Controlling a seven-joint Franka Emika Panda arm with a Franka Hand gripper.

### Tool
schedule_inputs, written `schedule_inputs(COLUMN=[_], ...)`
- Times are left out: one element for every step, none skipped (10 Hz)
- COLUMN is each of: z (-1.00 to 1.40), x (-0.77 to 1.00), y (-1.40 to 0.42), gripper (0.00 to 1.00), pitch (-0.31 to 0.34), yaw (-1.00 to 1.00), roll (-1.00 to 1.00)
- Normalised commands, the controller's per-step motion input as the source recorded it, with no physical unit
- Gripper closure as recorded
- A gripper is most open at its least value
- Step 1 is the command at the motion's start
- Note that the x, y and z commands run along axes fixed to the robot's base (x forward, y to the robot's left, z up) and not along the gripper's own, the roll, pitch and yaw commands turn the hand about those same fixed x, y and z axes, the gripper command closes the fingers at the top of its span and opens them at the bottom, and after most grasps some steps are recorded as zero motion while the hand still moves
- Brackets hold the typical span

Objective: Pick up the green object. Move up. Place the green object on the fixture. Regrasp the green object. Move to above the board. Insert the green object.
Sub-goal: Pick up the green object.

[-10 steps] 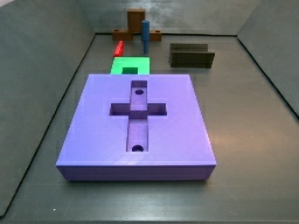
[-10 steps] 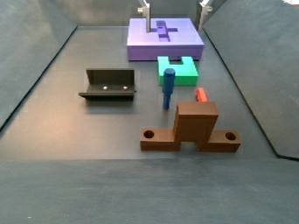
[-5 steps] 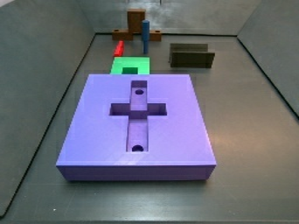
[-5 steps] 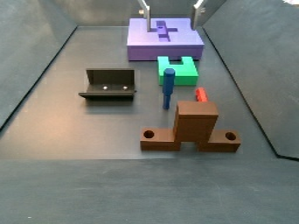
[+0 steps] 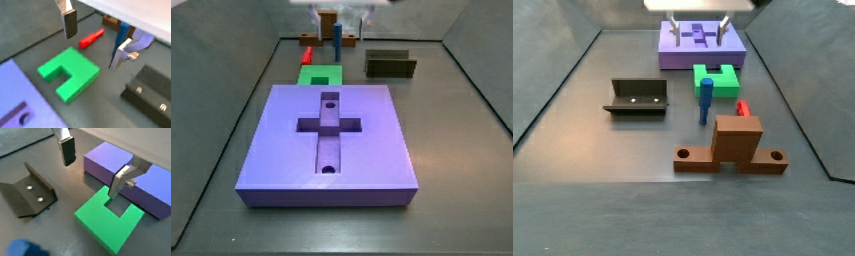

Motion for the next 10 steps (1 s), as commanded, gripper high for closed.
schedule_inputs(z=[-0.79, -0.81, -0.83, -0.82, -0.64, -0.38, -0.2, -0.22, -0.22, -0.25], x=[0.06, 0.0, -0.02, -0.03, -0.14, -0.2, -0.17, 0.0, 0.06, 0.05], y=[-0.48, -0.41, -0.33, -0.22, -0.15, -0.13, -0.15, -0.14, -0.13, -0.13], gripper=[0.0, 0.0, 0.0, 0.0, 0.0, 0.0, 0.0, 0.0, 0.0, 0.0], pitch=[-0.094, -0.121, -0.137, -0.104, -0.079, -0.05, -0.023, 0.0, 0.0, 0.0], yaw=[0.0, 0.0, 0.02, 0.07, 0.12, 0.1, 0.1, 0.07, 0.0, 0.0], roll=[-0.1, -0.03, 0.0, 0.01, 0.02, 0.0, 0.0, 0.0, 0.0, 0.0])
